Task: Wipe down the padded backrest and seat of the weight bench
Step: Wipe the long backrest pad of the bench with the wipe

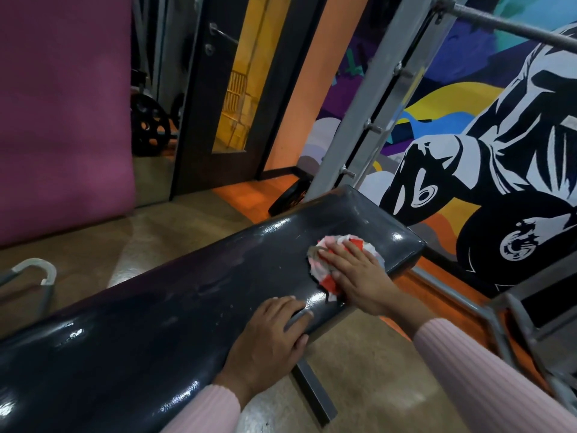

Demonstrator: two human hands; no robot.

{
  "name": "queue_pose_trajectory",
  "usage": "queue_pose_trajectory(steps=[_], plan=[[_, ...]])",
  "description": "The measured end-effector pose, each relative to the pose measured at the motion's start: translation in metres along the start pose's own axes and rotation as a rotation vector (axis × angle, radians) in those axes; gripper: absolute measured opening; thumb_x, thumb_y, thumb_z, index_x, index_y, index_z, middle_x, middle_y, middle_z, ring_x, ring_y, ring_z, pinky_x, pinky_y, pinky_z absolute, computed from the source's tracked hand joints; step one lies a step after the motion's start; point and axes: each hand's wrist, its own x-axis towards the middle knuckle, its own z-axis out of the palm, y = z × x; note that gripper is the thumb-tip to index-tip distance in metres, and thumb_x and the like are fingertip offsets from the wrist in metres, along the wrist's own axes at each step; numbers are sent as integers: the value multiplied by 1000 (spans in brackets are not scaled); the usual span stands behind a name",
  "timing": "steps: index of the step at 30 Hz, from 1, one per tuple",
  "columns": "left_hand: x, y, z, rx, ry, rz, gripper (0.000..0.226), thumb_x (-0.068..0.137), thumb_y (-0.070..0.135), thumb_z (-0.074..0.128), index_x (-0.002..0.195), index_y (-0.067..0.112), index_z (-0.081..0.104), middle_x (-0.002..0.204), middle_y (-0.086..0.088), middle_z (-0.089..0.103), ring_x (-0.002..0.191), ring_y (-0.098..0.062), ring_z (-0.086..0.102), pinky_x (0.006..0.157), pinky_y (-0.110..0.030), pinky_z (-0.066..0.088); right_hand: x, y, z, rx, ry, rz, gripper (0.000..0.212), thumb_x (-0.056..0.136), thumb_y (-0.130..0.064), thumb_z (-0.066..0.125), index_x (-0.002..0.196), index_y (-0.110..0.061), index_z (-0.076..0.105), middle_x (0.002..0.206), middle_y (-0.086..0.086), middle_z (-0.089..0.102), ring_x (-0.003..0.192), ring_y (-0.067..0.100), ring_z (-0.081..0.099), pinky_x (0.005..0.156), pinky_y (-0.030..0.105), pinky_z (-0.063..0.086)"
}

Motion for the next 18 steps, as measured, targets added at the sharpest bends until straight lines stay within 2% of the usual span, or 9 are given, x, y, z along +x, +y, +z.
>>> queue_pose_trajectory(steps=[3, 5, 7, 10, 13, 16, 18], plan=[[1, 2, -1, -9, 19, 9, 30, 85, 26, 59, 115, 19, 60, 115, -2, 60, 111, -19, 54, 95, -37, 46, 39, -17, 1, -41, -12, 109, 52, 98, -51, 15, 149, -44, 11, 161, -12, 3, 149, 19, -3, 119, 47, -1], [1, 3, -3, -13, 27, -1, 30, 85, 26, 59, 114, 19, 62, 115, -2, 60, 111, -18, 54, 96, -36, 45, 46, -36, 7, -80, -18, 67, 55, 96, -51, 11, 150, -43, 10, 162, -10, 3, 149, 21, -4, 118, 48, 0], [2, 4, -4, -19, 27, -6, 31, 85, 25, 59, 114, 19, 63, 116, -1, 60, 111, -17, 53, 97, -35, 44, 32, -44, 11, -76, -22, -48, 60, 91, -54, 3, 150, -43, 11, 161, -12, 3, 148, 18, -5, 117, 45, -1], [2, 4, -7, -9, 20, 5, 33, 84, 25, 59, 117, 19, 62, 117, 0, 60, 111, -17, 52, 98, -33, 43, 4, -30, 10, -12, -22, -129, 56, 93, -54, 7, 148, -45, 13, 159, -19, 3, 145, 6, -8, 115, 33, -4], [2, 3, -5, -10, 25, 8, 30, 84, 26, 60, 114, 19, 62, 115, 0, 60, 111, -17, 52, 96, -34, 43, 13, -11, 3, -17, -13, -31, 60, 89, -59, 3, 147, -49, 11, 159, -19, 4, 148, 10, -5, 119, 39, 0], [2, 4, -3, -9, 34, 3, 30, 83, 26, 60, 112, 19, 62, 113, 0, 60, 111, -17, 52, 96, -34, 44, 53, -17, 1, -57, -16, 130, 55, 94, -54, 12, 148, -47, 9, 161, -15, 3, 149, 18, -2, 118, 44, 1], [1, 4, -3, -2, 26, 8, 31, 83, 26, 60, 113, 19, 62, 114, -1, 61, 111, -18, 53, 96, -35, 45, 68, -36, 3, -66, -37, 126, 51, 100, -48, 18, 150, -44, 8, 161, -12, 1, 149, 21, -3, 117, 47, 0]])
